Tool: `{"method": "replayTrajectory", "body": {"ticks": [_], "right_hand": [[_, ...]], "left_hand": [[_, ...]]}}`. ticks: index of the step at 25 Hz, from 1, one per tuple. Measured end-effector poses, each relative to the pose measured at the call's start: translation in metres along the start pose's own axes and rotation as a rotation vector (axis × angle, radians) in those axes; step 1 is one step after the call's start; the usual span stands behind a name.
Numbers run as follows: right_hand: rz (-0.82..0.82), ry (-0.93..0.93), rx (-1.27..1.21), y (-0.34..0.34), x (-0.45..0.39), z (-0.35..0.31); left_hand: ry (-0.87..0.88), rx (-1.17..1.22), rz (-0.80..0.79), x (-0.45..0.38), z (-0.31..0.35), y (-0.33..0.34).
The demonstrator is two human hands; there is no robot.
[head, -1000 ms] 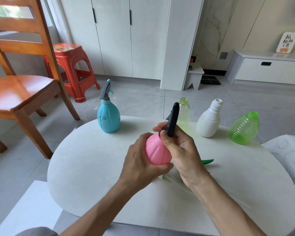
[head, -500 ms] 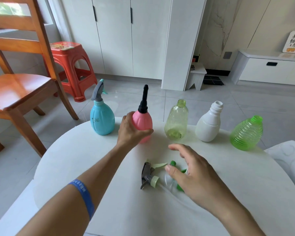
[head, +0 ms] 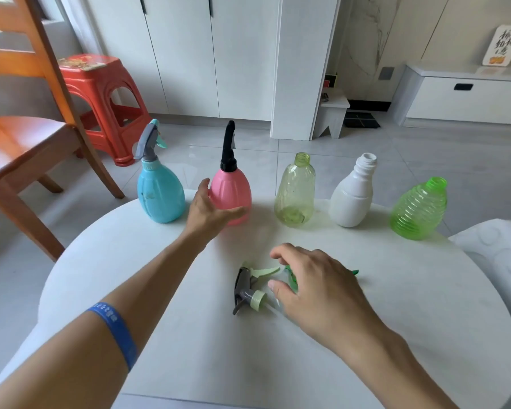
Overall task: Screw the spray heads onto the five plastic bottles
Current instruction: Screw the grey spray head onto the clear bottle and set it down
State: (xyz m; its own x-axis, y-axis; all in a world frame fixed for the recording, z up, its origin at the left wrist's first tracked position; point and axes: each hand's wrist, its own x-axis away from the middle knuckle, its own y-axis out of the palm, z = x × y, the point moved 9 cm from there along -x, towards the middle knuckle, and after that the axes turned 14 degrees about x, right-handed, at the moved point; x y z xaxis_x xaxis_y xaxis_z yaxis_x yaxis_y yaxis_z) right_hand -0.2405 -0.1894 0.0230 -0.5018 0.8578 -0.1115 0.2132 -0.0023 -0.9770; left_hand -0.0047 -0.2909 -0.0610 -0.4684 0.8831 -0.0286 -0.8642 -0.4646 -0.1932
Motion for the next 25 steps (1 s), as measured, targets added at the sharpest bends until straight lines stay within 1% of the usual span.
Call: {"method": "replayTrajectory", "body": {"ticks": [2,6,9,11,12,13,15,17,20,22,25], "right_hand": [[-0.055,-0.034,0.107,0.027,-0.003,-0.013],[-0.132,-0.070,0.355,0.072,-0.005,-0.034],[-0.141,-0.099,0.450,0.082,-0.006,-0.038],[-0.119,-0.107,0.418,0.076,-0.006,-0.043],[-0.076,-0.085,0.333,0.068,-0.006,-0.044],[0.004,-0.048,0.205,0.053,-0.006,-0.041],[0.153,0.079,-0.109,0.018,-0.005,-0.018],[0.232,0.225,-0.466,-0.013,-0.004,0.020],[0.276,0.377,-0.931,-0.035,-0.003,0.071],[0.297,0.427,-1.071,-0.038,-0.002,0.090],[0.338,0.474,-1.100,-0.042,-0.002,0.109]], "left_hand": [[-0.065,0.000,-0.008,0.011,-0.007,-0.006],[-0.119,-0.028,-0.026,0.044,-0.014,-0.022],[-0.058,-0.018,0.017,0.064,-0.003,-0.036],[0.025,-0.024,0.039,0.075,0.016,-0.042],[0.073,-0.028,0.042,0.079,0.027,-0.043],[0.123,-0.031,0.045,0.082,0.039,-0.042],[0.198,-0.037,0.037,0.086,0.062,-0.037],[0.243,-0.043,0.010,0.085,0.079,-0.024],[0.240,-0.080,-0.061,0.079,0.088,0.014],[0.199,-0.092,-0.102,0.071,0.086,0.044],[0.161,-0.145,-0.099,0.053,0.087,0.082]]}}
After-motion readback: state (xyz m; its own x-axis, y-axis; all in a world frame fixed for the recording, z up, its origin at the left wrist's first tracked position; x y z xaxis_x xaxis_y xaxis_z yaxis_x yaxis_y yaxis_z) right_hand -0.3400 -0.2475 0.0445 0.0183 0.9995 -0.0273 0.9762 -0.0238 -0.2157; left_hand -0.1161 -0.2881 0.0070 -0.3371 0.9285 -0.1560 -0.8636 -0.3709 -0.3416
